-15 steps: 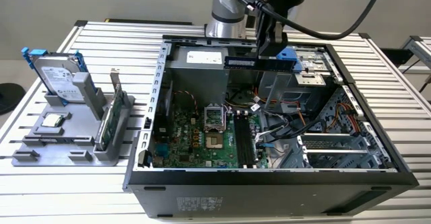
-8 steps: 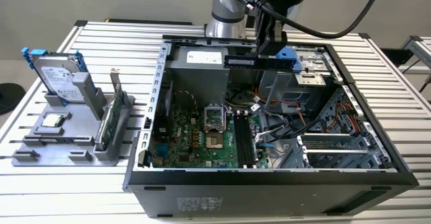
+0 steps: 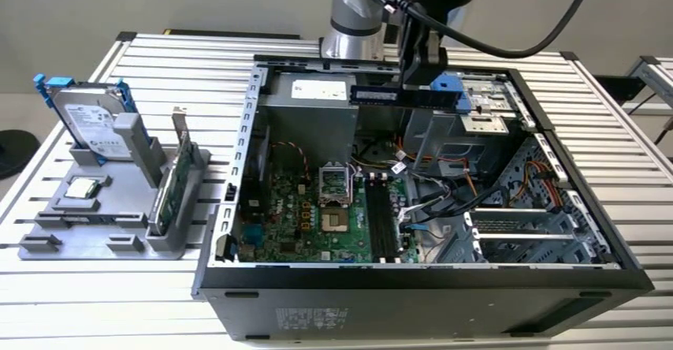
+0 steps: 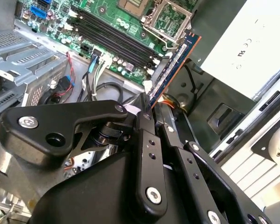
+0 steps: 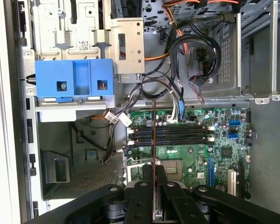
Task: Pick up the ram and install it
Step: 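Pick up the ram and move it above insertion slot, then insert the ram into the slot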
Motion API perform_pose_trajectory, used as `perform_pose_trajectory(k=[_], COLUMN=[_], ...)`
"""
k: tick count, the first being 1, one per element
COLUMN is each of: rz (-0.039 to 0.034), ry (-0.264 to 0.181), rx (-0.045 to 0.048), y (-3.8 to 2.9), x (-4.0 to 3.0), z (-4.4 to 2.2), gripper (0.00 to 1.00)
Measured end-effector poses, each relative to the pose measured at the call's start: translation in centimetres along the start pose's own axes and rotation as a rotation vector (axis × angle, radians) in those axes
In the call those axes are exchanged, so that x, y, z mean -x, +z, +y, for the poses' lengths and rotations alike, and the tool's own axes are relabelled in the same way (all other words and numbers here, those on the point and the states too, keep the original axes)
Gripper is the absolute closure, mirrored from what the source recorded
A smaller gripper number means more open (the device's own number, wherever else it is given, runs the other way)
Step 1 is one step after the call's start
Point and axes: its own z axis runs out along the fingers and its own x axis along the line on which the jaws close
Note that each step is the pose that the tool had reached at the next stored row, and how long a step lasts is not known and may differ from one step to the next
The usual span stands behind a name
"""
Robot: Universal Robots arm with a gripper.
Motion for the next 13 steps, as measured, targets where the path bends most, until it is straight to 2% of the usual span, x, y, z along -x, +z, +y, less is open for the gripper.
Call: perform_pose_trajectory(k=[13], rz=[0.0001], ry=[0.000], rx=[0.0001], y=[-0.01], x=[-0.44], z=[-0.03], gripper=[1.00])
